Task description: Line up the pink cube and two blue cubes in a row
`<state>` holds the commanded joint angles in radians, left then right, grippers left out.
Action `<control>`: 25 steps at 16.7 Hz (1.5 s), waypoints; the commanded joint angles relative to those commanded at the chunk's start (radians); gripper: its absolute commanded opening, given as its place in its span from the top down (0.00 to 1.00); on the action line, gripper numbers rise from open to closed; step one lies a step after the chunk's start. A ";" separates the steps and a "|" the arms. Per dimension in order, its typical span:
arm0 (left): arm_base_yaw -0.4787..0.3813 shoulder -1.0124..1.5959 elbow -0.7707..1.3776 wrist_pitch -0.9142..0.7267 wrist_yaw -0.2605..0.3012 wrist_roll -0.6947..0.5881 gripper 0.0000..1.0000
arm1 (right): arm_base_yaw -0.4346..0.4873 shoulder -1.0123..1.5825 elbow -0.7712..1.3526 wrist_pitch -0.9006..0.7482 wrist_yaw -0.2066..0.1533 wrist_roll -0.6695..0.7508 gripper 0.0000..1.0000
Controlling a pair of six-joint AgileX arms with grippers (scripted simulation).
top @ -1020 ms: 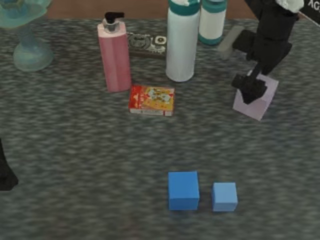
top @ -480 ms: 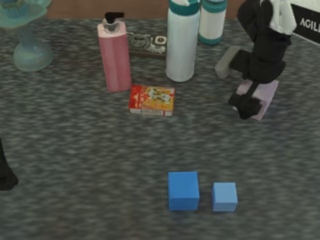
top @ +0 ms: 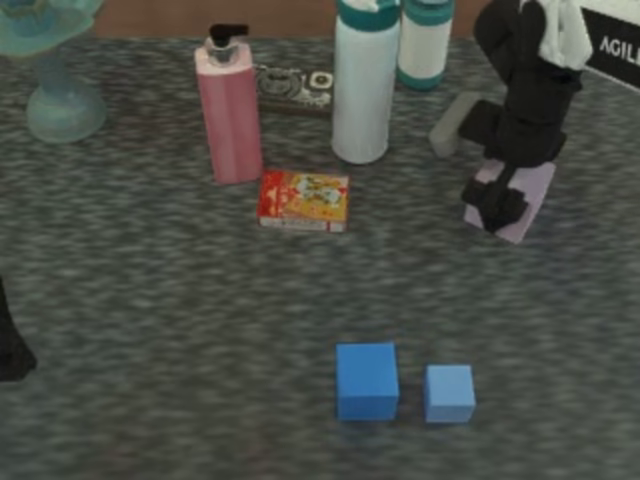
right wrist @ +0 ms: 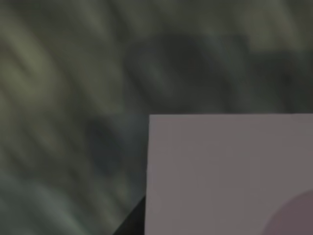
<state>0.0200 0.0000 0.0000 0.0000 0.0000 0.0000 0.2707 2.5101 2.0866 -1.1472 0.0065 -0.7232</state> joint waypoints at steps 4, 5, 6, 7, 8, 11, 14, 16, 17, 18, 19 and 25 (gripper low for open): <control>0.000 0.000 0.000 0.000 0.000 0.000 0.00 | 0.000 0.000 0.000 0.000 0.000 0.000 0.90; 0.000 0.000 0.000 0.000 0.000 0.000 0.00 | 0.000 0.000 0.000 0.000 0.000 0.000 0.98; 0.000 0.000 0.000 0.000 0.000 0.000 0.00 | 0.000 0.000 0.000 0.000 0.000 0.000 1.00; 0.000 0.000 0.000 0.000 0.000 0.000 0.00 | 0.000 0.000 0.000 0.000 0.000 0.000 1.00; 0.000 0.000 0.000 0.000 0.000 0.000 0.00 | 0.000 0.000 0.000 0.000 0.000 0.000 1.00; 0.000 0.000 0.000 0.000 0.000 0.000 0.00 | 0.000 0.000 0.000 0.000 0.000 0.000 1.00; 0.000 0.000 0.000 0.000 0.000 0.000 0.00 | -0.003 -0.009 -0.002 -0.005 -0.001 0.002 1.00; 0.000 0.000 0.000 0.000 0.000 0.000 0.00 | -0.001 -0.009 0.016 -0.021 -0.002 0.001 1.00; 0.000 0.000 0.000 0.000 0.000 0.000 0.00 | -0.002 -0.010 0.040 -0.045 -0.004 0.002 1.00; 0.000 0.000 0.000 0.000 0.000 0.000 0.00 | -0.002 -0.013 0.074 -0.080 -0.005 0.003 1.00; 0.000 0.000 0.000 0.000 0.000 0.000 0.00 | -0.001 -0.015 0.114 -0.124 -0.006 0.003 1.00; 0.000 0.000 0.000 0.000 0.000 0.000 0.00 | 0.006 -0.028 0.241 -0.266 -0.001 0.001 1.00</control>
<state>0.0200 0.0000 0.0000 0.0000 0.0000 0.0000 0.2767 2.4822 2.3274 -1.4136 0.0055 -0.7222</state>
